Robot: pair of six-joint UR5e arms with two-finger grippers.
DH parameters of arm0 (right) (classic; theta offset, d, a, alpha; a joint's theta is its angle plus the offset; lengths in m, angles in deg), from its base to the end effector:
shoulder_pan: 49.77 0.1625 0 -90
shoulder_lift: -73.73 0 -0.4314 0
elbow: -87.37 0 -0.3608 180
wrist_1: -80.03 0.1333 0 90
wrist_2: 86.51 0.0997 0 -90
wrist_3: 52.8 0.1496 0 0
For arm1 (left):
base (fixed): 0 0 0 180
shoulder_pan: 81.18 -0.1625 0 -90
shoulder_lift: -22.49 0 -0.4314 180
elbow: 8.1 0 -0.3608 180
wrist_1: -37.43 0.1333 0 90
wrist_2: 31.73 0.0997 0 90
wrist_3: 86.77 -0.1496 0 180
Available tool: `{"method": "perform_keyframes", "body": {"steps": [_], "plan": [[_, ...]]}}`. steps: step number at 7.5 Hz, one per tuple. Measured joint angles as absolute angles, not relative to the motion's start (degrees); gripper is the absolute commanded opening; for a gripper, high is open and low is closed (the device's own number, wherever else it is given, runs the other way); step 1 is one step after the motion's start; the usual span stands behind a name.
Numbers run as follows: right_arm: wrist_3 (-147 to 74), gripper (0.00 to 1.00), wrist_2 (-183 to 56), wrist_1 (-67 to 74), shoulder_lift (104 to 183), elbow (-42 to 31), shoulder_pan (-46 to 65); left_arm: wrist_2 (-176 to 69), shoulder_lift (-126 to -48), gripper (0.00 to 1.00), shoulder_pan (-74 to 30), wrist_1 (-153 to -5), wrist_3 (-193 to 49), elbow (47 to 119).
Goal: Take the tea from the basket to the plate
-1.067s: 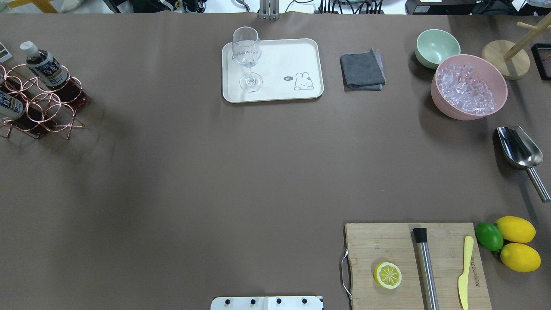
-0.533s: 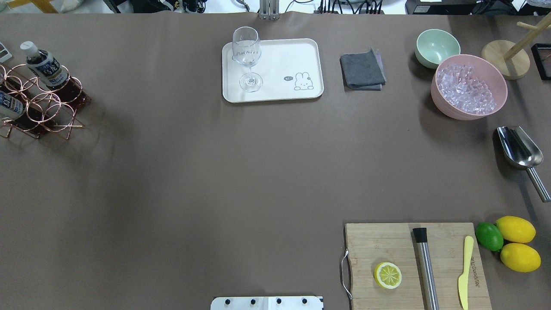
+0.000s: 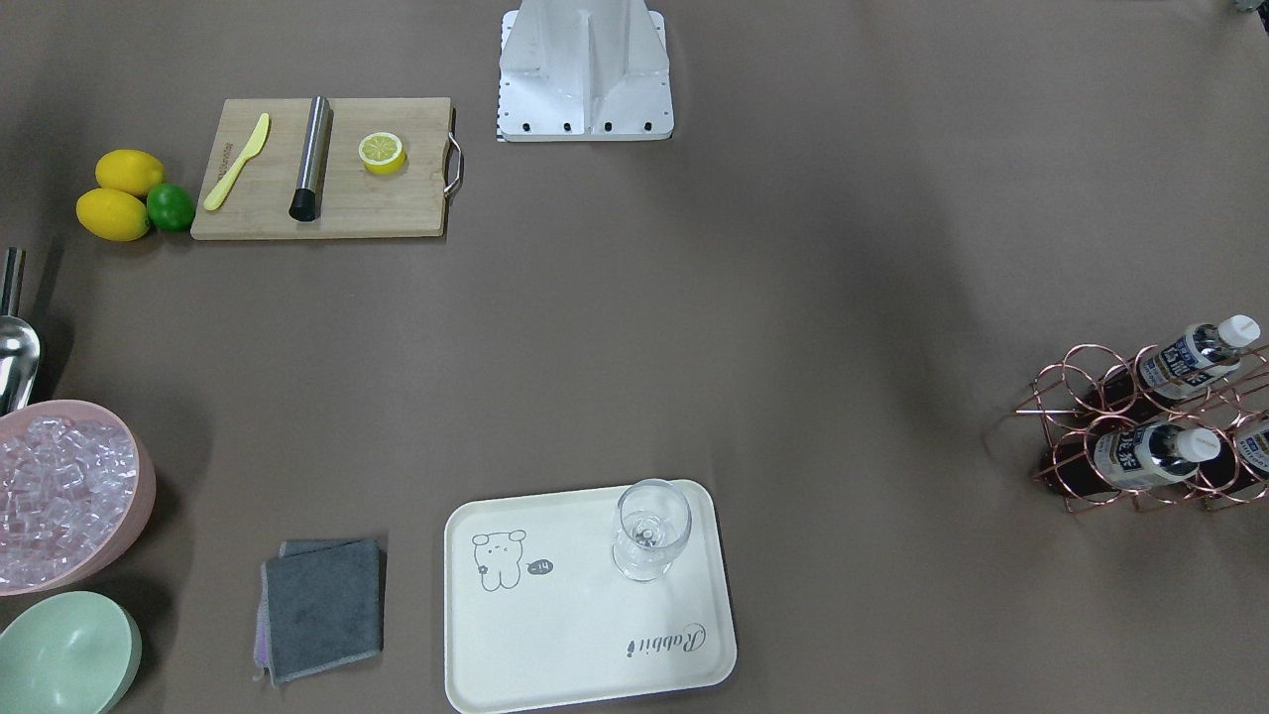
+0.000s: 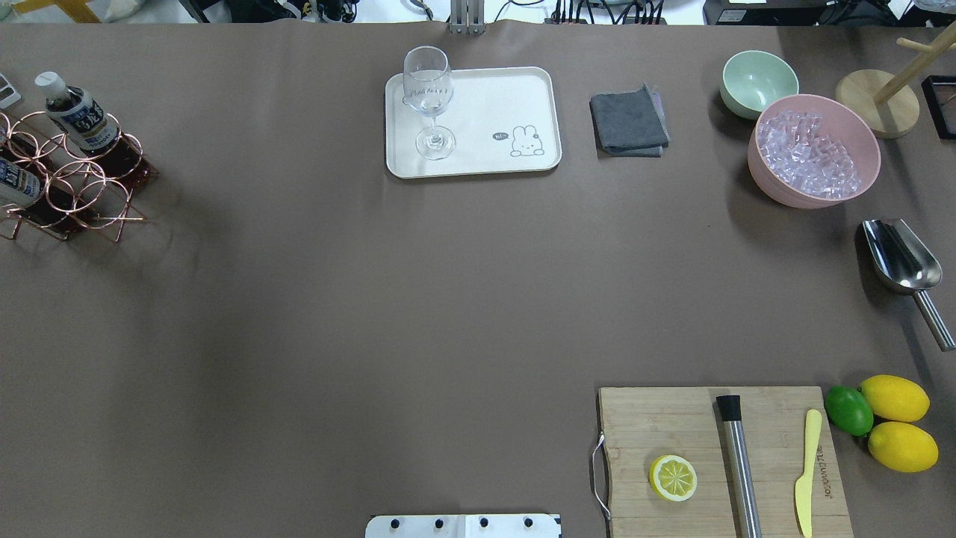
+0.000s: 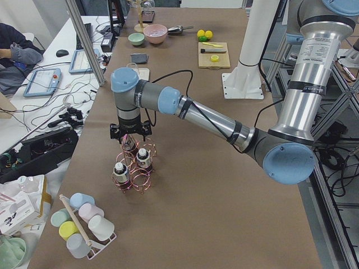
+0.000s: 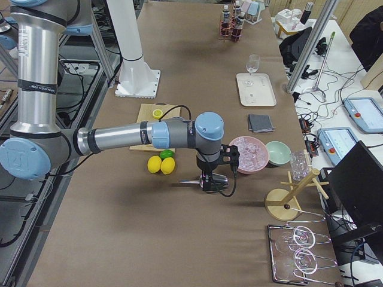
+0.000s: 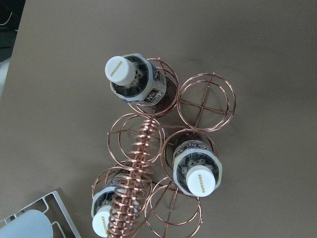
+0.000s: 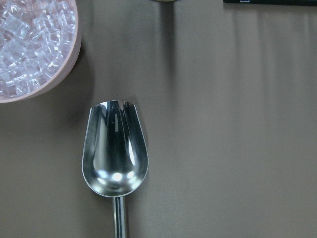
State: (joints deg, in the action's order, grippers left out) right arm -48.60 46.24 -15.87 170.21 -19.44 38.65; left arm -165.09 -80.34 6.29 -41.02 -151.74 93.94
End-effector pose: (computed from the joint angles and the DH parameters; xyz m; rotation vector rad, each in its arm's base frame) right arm 0.0203 -0.4149 0.6283 0.0360 -0.7485 0.0147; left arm -0.0065 -0.5460 0.5143 0.6185 0.5650 1.2014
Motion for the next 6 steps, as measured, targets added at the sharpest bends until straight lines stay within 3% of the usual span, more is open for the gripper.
{"method": "perform_keyframes", "body": {"steps": [4,6], "plan": [[-48.9,1.00,46.3,-15.7,170.2,-18.9,38.6,-164.5,-82.7,0.96,3.9,-43.8,-154.9,91.7],[-48.9,1.00,46.3,-15.5,170.1,-18.6,38.6,-164.3,-83.3,0.87,3.8,-44.0,-155.6,90.7]]}}
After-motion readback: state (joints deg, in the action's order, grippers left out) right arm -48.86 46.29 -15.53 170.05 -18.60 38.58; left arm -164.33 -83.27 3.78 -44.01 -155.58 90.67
